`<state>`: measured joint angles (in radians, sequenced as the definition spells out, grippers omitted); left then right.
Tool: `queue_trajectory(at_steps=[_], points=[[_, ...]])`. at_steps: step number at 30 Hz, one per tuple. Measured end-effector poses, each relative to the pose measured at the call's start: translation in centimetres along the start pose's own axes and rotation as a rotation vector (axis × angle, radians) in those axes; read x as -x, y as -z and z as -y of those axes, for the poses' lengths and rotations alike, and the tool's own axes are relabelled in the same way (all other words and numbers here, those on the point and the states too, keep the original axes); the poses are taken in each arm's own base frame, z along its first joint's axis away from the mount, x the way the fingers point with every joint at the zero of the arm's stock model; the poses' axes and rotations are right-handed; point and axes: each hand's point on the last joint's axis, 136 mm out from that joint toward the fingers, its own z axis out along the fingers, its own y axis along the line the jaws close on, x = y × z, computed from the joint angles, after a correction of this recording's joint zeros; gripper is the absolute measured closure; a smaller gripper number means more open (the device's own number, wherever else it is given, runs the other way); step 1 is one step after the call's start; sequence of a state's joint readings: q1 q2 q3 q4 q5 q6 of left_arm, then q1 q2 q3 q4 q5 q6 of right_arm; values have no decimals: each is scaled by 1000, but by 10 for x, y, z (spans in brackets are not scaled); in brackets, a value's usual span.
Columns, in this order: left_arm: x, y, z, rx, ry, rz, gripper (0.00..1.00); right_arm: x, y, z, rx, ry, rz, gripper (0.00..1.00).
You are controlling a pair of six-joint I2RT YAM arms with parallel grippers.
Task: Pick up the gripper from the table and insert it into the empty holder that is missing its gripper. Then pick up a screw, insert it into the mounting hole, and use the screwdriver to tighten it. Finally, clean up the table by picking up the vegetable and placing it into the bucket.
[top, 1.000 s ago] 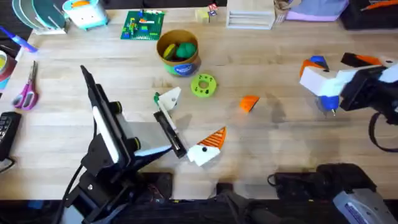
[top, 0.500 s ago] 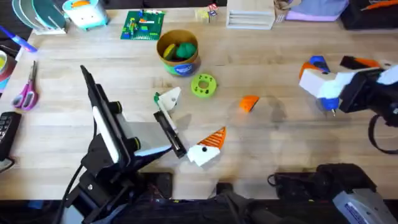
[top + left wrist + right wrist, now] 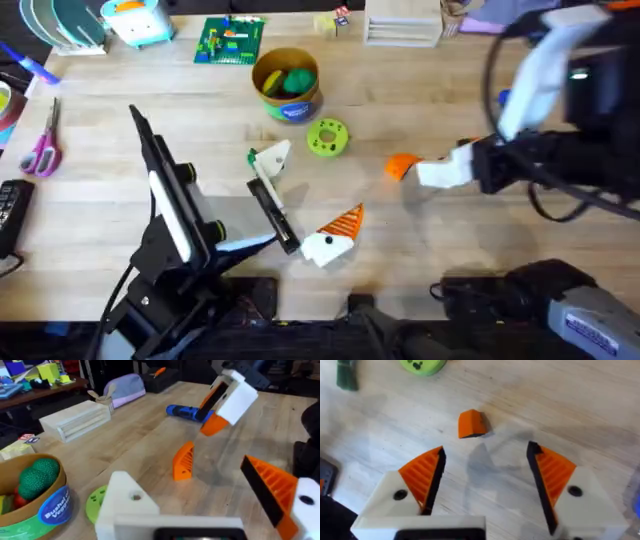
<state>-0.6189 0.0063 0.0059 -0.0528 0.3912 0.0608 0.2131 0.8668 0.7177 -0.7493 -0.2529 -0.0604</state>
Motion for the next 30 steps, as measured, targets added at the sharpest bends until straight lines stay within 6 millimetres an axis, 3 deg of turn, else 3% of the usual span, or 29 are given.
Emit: queue_trajectory(at_steps=[5,10,13,16,20,21,25,30], points=[[0,0,0,0,0,0,10,-16,-39,-18,6,144,-164,7],[0,0,0,0,0,0,9,-18,-69,-17,-52,221,-221,10],[0,0,0,0,0,0,9,-15,-78,-11,-81,227,-220,14],[0,0,0,0,0,0,9,-8,-81,-9,-97,235,-196,82],[0,0,0,0,0,0,9,-3,-82,-9,-103,242,-174,290],[0,0,0,0,0,0,9,-3,-82,-9,-100,244,-175,382],[0,0,0,0,0,0,10,-3,-82,-11,-89,237,-173,939],[0,0,0,0,0,0,9,-5,-78,-12,-87,222,-186,984]])
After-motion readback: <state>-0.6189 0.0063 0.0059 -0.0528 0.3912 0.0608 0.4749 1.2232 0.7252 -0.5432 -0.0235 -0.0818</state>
